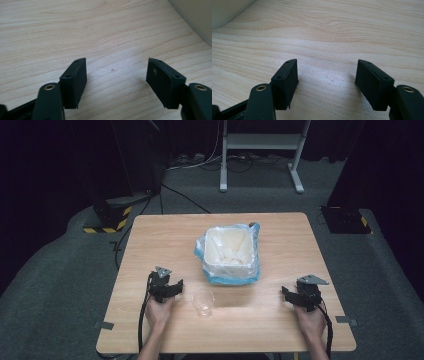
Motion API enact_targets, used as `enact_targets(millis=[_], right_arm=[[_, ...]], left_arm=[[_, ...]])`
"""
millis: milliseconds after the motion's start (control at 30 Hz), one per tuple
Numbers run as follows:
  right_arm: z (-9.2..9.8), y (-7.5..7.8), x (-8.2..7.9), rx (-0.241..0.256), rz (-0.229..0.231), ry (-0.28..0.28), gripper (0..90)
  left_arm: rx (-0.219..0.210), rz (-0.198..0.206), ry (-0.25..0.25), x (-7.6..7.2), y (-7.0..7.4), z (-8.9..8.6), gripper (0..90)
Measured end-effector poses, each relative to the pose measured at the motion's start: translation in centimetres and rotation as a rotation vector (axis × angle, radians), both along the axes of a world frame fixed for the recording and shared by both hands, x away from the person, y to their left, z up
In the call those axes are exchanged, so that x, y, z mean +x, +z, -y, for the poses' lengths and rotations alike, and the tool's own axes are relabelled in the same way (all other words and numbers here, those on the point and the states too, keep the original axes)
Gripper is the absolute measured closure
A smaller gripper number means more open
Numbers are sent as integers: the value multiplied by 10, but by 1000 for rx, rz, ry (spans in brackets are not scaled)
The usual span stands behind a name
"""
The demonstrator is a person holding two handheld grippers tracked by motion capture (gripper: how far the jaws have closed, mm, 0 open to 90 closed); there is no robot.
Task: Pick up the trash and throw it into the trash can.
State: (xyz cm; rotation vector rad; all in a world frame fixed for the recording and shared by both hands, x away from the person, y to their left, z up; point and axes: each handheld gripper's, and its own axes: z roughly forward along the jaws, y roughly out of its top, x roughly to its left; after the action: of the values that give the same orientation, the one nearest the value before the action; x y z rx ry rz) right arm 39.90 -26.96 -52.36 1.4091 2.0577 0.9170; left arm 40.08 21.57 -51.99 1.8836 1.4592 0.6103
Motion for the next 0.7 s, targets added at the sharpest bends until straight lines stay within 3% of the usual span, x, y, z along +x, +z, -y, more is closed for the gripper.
enact_targets(millis=[267, 700], right_arm=[[0, 0, -1, 1, 1, -1, 339], [0, 0, -1, 2, 1, -1, 337]], left_arm=[[-40, 39, -8, -12, 15, -10, 353], [-86, 72, -78, -27, 31, -11, 355]])
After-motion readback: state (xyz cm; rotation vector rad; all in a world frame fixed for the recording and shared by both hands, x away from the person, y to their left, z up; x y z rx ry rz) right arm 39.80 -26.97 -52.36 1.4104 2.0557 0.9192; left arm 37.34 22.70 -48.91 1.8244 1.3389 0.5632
